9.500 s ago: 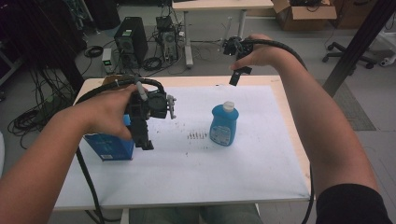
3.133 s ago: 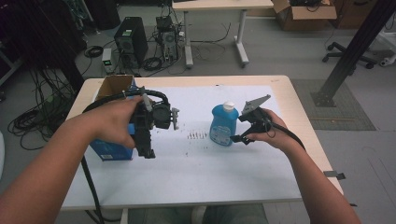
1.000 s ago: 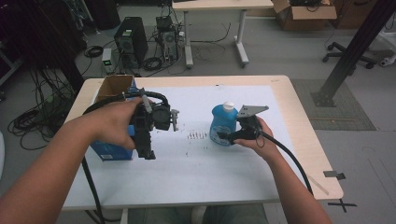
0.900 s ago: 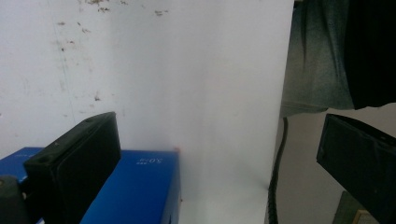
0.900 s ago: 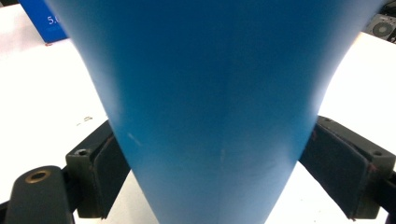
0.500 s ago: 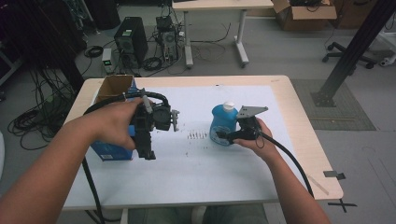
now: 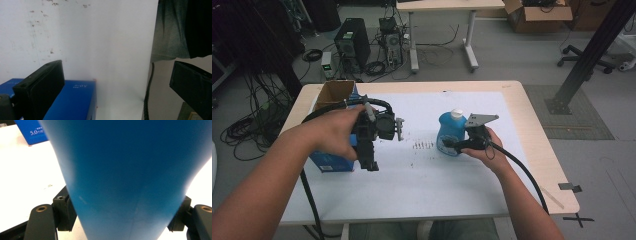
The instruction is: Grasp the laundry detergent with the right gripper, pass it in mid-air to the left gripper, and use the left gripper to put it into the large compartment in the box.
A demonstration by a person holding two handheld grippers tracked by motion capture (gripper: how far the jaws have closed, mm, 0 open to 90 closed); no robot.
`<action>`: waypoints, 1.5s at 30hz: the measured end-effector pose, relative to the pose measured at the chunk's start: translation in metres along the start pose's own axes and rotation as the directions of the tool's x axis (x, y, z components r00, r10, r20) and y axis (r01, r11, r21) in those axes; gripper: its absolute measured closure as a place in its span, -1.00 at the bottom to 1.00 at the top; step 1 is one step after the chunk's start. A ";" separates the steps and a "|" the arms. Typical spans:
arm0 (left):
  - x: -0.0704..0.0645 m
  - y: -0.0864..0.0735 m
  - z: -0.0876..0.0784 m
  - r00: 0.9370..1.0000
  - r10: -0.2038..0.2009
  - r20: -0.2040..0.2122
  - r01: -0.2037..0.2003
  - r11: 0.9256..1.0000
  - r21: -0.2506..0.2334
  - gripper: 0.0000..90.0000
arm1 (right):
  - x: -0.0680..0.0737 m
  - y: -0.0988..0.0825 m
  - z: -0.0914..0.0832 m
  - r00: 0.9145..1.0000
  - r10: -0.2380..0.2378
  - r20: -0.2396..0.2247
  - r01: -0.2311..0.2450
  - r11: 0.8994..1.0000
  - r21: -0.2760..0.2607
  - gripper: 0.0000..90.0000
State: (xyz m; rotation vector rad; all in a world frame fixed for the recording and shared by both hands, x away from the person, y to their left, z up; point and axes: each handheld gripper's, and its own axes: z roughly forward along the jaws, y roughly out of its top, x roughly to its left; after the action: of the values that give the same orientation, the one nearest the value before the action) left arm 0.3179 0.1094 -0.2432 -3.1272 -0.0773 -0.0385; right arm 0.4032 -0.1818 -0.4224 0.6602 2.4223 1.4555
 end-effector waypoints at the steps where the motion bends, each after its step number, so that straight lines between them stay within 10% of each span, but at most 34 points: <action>1: 0.000 0.000 0.000 1.000 0.000 0.000 0.000 1.000 0.000 -1.00 | 0.000 0.000 0.000 1.000 0.000 0.000 0.000 1.000 0.000 -0.38; 25: 0.002 0.005 -0.002 1.000 0.005 -0.001 -0.005 1.000 0.000 -1.00 | 0.000 -0.001 -0.001 0.998 -0.059 -0.015 0.058 0.998 -0.017 0.03; 45: 0.008 0.029 -0.017 1.000 0.026 -0.017 -0.026 1.000 0.012 -1.00 | 0.011 0.045 -0.051 0.976 -0.161 -0.146 0.163 0.987 0.007 0.03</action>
State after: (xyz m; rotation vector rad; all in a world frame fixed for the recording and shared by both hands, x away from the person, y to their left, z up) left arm 0.3272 0.0803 -0.2259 -3.1148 -0.0367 -0.0639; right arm 0.3841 -0.1974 -0.3583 0.3611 2.5330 1.4622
